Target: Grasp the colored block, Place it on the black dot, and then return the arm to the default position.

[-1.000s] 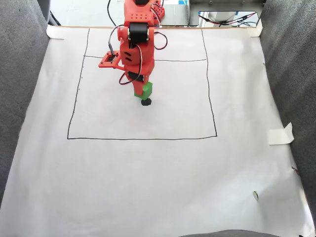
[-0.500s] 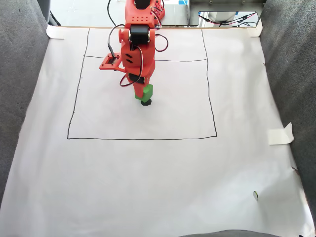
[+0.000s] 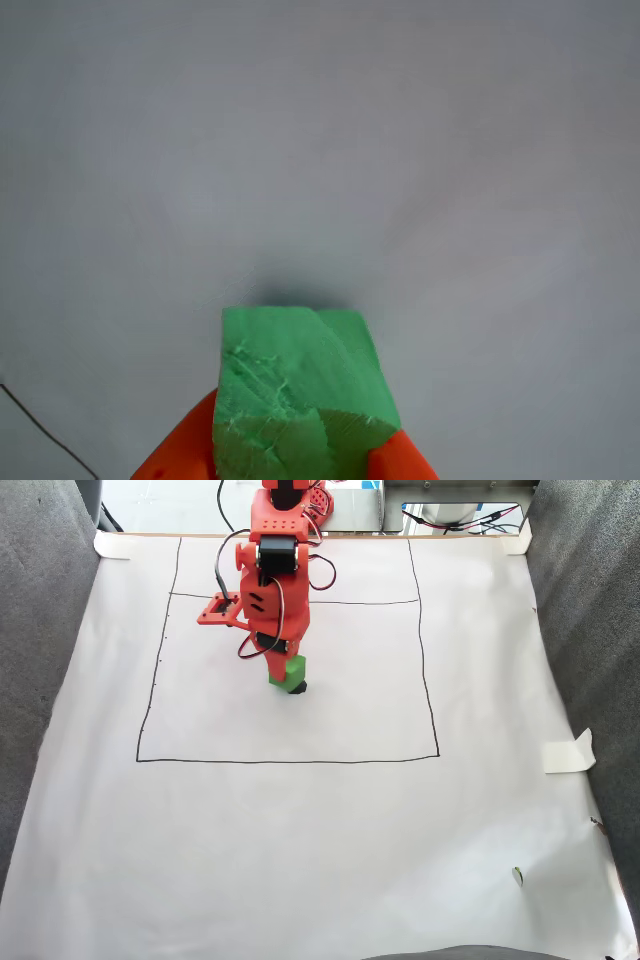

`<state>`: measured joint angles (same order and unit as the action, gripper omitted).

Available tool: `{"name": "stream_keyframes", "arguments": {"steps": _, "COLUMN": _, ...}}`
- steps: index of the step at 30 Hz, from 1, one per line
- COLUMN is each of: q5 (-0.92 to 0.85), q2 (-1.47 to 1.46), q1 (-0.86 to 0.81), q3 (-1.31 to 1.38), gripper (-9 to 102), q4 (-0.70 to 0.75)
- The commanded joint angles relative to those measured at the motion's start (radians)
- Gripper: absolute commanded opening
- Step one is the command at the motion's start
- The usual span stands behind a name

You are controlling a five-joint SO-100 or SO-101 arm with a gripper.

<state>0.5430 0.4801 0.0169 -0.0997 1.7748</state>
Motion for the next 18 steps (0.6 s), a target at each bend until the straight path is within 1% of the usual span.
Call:
{"name": "stream_keyframes", "arguments": {"steps": 1, "q5": -0.009, "q2": 0.008, "q1": 0.003, "q3": 0.067, "gripper": 0, "q4": 0.025}}
{"name": "stream_keyframes", "arguments": {"steps": 14, "q5": -0.012, "q2": -0.003, "q1": 0.049, "q3": 0.078, "gripper": 0, "q4": 0.104}}
{"name": "stream_keyframes", "arguments": {"steps": 18, "q5": -0.011, "q2": -0.031, "q1": 0.051, "q3": 0.133, "gripper": 0, "q4": 0.130}}
